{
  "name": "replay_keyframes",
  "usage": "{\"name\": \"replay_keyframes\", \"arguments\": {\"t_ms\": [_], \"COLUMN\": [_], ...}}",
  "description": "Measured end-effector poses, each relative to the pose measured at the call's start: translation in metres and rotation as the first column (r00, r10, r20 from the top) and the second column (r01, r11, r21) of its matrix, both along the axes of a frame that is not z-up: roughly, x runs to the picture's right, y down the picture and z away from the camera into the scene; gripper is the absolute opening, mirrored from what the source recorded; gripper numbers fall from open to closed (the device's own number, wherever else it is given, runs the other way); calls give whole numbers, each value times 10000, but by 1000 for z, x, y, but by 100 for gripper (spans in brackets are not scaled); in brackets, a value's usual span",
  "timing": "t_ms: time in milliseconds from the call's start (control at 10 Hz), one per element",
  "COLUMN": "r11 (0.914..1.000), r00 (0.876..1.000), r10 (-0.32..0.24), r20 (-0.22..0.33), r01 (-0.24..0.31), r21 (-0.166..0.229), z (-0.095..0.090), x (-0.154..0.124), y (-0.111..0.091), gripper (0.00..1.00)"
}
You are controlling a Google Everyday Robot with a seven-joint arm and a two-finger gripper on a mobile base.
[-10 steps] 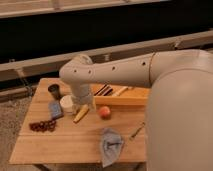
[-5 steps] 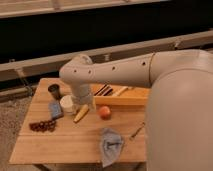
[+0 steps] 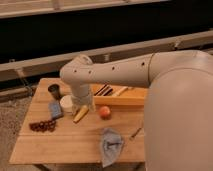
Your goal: Place banana in paper cup
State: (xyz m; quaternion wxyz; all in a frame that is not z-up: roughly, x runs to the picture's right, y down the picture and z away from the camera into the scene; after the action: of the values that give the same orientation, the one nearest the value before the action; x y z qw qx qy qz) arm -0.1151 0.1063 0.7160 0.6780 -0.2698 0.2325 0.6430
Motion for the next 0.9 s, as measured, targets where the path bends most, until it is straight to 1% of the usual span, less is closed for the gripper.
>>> {"name": "replay_keyframes", "arguments": {"t_ms": [100, 200, 500, 700, 900], "r11": [10000, 9999, 9997, 9994, 9991], "r00": [10000, 9998, 9973, 9920, 9863], "r10": [51, 106, 230, 339, 419], "r20": [-39, -183, -700, -1216, -1595], "r01": [-51, -107, -234, -345, -426], "r21": [-37, -50, -45, -25, -6], "z": [10, 30, 73, 96, 113], "x": [-7, -16, -31, -23, -16], "y": [5, 12, 17, 10, 6], "gripper": [65, 65, 65, 65, 65]}}
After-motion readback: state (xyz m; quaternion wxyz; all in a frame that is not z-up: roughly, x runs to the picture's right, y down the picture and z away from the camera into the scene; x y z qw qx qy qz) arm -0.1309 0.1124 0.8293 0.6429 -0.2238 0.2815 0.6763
